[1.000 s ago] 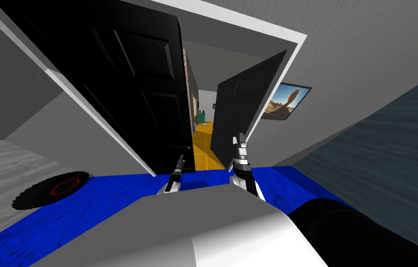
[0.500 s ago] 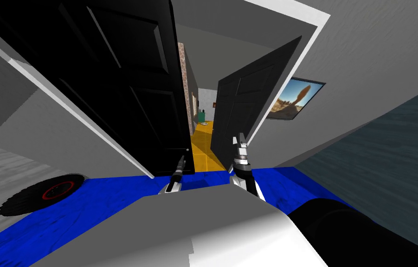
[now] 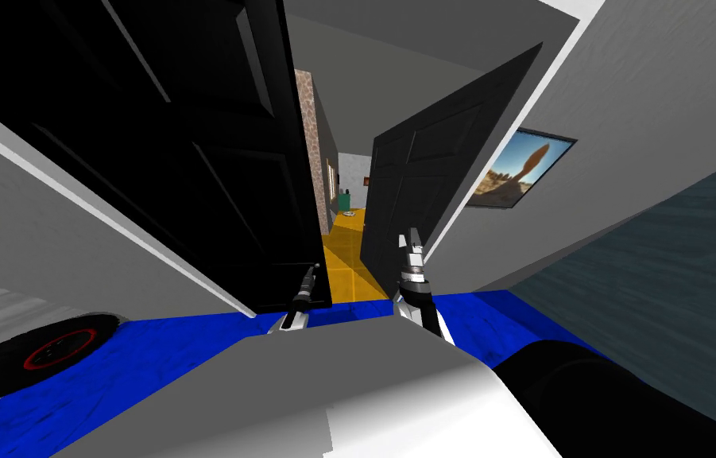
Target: Push the door open
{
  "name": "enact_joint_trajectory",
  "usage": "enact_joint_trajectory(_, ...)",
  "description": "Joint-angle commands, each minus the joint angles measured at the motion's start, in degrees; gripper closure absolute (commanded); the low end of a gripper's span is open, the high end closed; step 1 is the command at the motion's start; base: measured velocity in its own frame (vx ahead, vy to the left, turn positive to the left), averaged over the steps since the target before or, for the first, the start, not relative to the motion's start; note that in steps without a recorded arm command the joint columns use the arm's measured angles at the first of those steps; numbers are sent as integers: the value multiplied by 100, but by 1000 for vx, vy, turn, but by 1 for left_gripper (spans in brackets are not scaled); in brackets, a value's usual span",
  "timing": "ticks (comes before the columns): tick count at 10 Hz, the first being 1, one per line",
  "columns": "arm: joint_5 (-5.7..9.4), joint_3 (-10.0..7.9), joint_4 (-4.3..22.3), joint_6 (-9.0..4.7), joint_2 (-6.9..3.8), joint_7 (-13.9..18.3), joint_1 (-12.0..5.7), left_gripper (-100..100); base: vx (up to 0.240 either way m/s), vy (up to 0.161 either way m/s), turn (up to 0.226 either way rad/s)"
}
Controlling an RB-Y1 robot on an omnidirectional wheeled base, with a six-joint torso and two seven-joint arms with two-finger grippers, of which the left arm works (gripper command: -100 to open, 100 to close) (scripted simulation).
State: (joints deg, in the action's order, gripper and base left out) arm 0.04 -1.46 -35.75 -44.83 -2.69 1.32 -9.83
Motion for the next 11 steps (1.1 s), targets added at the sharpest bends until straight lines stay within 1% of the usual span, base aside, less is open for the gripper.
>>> enact_joint_trajectory(1,8,-14,2,16,7,-3,-7,-100,187,7,-22)
enact_joint_trajectory(3,22,-39,25,32,87,-13,-30,-100,214,-5,-24)
enact_joint_trajectory(4,21,-36,60,8,59,-9,-46,-100,80,4,7)
enact_joint_trajectory(5,21,-36,60,8,59,-9,-46,100,-17,-4,-3)
enact_joint_trajectory(10,21,-36,60,8,59,-9,-46,100,-13,0,-2)
enact_joint_trajectory(11,47,-87,74,12,15,-54,-43,100,106,-15,15)
